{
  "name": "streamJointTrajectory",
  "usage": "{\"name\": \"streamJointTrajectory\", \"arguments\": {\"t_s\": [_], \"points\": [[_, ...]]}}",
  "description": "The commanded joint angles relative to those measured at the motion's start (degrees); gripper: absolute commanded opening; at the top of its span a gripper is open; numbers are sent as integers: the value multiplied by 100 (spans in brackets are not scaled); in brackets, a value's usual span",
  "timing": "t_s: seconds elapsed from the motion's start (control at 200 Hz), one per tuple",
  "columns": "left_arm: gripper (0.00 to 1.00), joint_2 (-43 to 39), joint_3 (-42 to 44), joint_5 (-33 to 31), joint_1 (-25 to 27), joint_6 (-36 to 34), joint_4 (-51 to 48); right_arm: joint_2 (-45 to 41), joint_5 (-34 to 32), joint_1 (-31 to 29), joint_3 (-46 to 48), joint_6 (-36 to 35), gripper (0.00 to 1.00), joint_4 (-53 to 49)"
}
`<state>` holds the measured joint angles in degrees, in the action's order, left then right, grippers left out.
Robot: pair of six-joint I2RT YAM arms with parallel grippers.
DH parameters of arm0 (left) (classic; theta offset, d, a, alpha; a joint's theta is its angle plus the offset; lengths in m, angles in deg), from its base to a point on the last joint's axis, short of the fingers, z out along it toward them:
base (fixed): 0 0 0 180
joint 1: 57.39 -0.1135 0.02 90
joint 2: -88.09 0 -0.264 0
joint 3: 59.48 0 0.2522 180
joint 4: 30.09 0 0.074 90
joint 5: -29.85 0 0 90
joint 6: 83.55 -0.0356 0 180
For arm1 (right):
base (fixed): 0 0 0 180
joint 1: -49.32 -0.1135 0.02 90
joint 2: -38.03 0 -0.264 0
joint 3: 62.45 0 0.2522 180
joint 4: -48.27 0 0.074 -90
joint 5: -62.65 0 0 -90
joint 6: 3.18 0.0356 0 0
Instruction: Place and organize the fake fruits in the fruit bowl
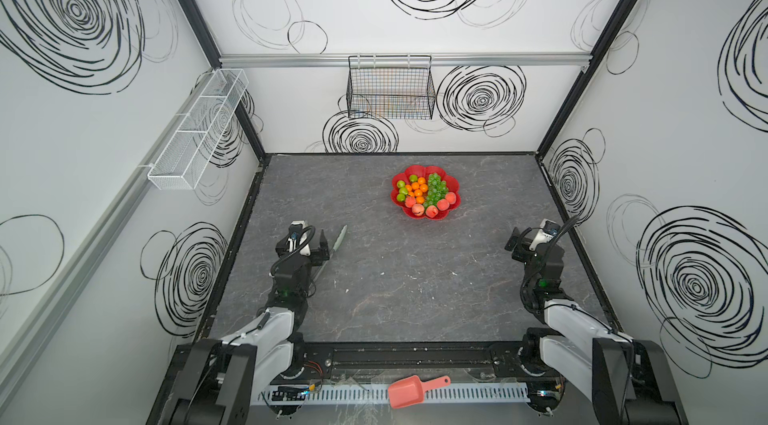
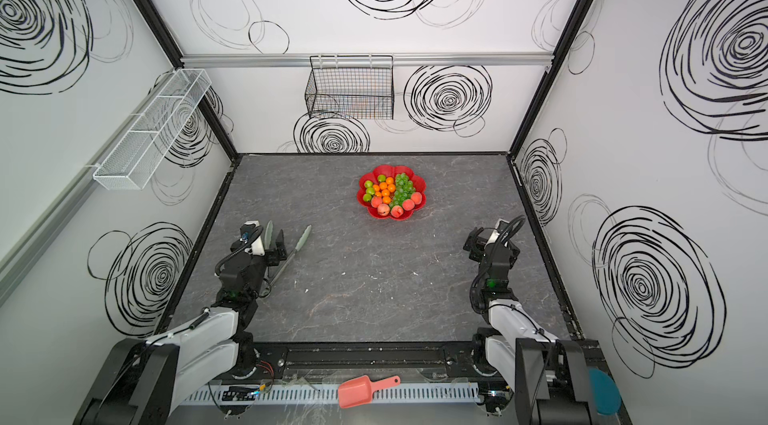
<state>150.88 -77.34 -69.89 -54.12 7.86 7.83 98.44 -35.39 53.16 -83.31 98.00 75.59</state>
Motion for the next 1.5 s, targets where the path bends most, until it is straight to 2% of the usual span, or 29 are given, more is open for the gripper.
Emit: {"name": "streamJointTrajectory", "arguments": {"t_s": [0.0, 0.125, 0.31, 0.395, 0.485, 0.595, 0.645, 0.73, 0.81, 0.991, 1.496], "points": [[96, 455, -186, 643, -223, -141, 1409, 321, 357, 125, 17, -28, 100, 1071], [96, 835, -295, 881, -396, -113, 1808, 711, 548, 183, -117, -46, 100, 1407], [96, 1175, -672, 1077, -590, 225, 1486, 1235, 630, 188, -329, -204, 100, 1814], [96, 1514, -317, 1416, -582, 293, 2654, 1433, 713, 188, -352, -337, 100, 2008], [96, 2005, -78, 1046, -500, 355, 3560, 1737, 767, 246, -312, -315, 100, 2381], [96, 2401, -170, 1070, -501, 361, 3807, 1966, 1035, 276, -430, -406, 100, 2375], [96, 2344, -320, 1011, -418, 262, 3432, 2106, 1111, 269, -396, -442, 100, 2454], [96, 2318, -536, 245, -49, 42, 2986, 2343, 1256, 301, -173, -502, 100, 3243], [96, 2332, -599, -285, 133, -28, 2879, 2327, 1358, 293, -337, -534, 100, 2892], [96, 2324, -596, -301, 145, -27, 2865, 2408, 968, 62, -549, -665, 100, 2592], [96, 2313, -574, -336, 165, -36, 2918, 2457, 869, -14, -600, -704, 100, 2528]]}}
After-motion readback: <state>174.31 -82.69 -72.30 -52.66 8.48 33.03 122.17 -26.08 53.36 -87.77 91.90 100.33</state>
